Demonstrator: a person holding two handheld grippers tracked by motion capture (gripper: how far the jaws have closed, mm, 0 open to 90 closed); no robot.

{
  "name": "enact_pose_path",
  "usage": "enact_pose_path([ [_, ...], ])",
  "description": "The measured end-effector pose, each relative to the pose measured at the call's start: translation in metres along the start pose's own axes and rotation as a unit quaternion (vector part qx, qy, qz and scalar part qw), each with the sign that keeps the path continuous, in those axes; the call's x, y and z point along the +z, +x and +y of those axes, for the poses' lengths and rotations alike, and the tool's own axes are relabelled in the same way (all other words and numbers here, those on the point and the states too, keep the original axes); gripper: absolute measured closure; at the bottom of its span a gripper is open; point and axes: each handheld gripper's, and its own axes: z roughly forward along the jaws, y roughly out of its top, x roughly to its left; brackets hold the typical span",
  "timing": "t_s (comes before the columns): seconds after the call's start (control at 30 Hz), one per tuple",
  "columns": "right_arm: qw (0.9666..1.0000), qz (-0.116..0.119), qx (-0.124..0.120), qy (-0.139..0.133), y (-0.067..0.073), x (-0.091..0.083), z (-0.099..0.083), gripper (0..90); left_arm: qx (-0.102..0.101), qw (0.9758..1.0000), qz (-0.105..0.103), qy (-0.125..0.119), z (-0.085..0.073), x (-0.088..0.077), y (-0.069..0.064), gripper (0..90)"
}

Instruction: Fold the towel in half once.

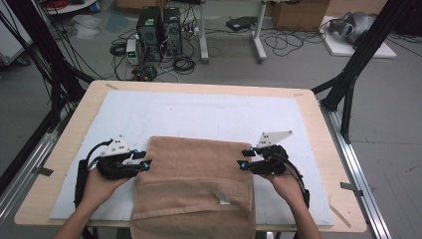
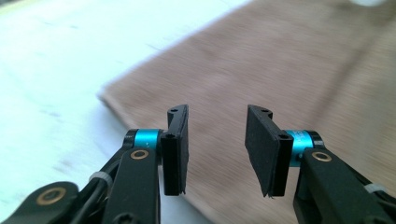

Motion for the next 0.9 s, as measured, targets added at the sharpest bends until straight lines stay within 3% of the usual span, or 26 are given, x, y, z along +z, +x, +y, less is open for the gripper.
enact_pose_path([
  [0.1, 0.9997, -0.022, 0.006, 0.011, -0.016, 0.013, 0.003, 49.2, -0.005, 0.9991, 0.042, 0.004, 0.006, 0.015, 0.014, 54.1],
  [0.23, 0.999, -0.036, 0.02, 0.019, -0.03, 0.027, -0.001, 45.5, -0.032, 0.9983, 0.048, -0.001, 0.009, 0.032, 0.03, 52.7],
  [0.3, 0.9984, -0.044, 0.029, 0.021, -0.037, 0.032, -0.005, 43.9, -0.032, 0.998, 0.055, -0.003, 0.01, 0.041, 0.034, 52.3],
  [0.47, 0.9967, -0.062, 0.049, 0.019, -0.049, 0.038, -0.011, 39.9, -0.05, 0.9974, 0.042, 0.029, 0.013, 0.062, 0.045, 52.8],
  [0.6, 0.9952, -0.057, 0.07, 0.038, -0.057, 0.045, -0.018, 38.5, -0.057, 0.9957, 0.042, 0.06, 0.007, 0.076, 0.051, 48.9],
  [0.7, 0.9944, -0.052, 0.081, 0.043, -0.06, 0.051, -0.021, 38.5, -0.075, 0.995, 0.028, 0.058, 0.003, 0.079, 0.055, 49.2],
  [0.8, 0.9952, -0.048, 0.074, 0.042, -0.06, 0.052, -0.02, 46.6, -0.065, 0.9961, 0.017, 0.058, 0.005, 0.079, 0.053, 60.6],
  [0.9, 0.9969, -0.023, 0.062, 0.042, -0.059, 0.053, -0.018, 68.2, -0.052, 0.9968, 0.013, 0.06, 0.007, 0.079, 0.049, 75.1],
])
